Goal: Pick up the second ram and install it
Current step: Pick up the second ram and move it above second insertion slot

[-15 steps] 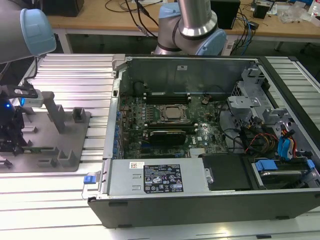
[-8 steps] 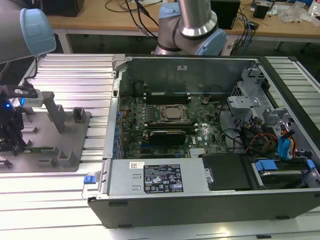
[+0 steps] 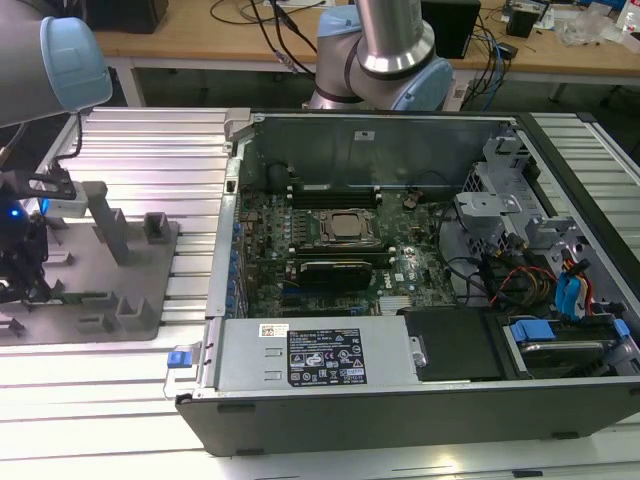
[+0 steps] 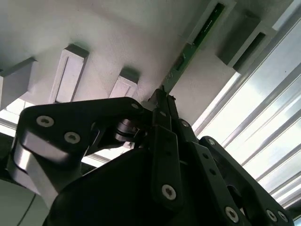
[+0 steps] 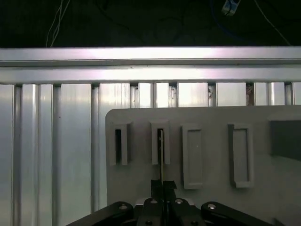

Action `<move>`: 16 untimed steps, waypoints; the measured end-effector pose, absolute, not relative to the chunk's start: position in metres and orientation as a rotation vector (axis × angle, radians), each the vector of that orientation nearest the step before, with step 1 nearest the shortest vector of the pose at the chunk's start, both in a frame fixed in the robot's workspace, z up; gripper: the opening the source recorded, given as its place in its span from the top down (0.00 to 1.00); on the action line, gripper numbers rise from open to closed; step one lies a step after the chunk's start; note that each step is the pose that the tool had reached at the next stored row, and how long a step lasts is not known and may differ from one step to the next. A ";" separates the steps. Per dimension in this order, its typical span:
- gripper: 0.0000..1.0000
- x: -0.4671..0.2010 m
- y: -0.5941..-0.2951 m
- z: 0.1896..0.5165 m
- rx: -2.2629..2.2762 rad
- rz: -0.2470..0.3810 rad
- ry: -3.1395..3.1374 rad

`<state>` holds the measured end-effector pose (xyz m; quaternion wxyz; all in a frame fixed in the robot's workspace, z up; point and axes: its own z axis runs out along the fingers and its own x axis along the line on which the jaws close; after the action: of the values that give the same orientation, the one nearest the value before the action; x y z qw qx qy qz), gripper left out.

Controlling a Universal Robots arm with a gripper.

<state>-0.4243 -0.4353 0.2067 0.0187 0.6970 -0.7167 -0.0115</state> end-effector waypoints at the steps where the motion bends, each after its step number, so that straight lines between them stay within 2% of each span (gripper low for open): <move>1: 0.91 -0.424 -0.435 0.207 2.162 -0.036 -2.227; 16: 0.91 -0.424 -0.435 0.210 2.194 -0.035 -2.195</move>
<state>-0.4241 -0.4353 0.2104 0.0189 0.7067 -0.7071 -0.0112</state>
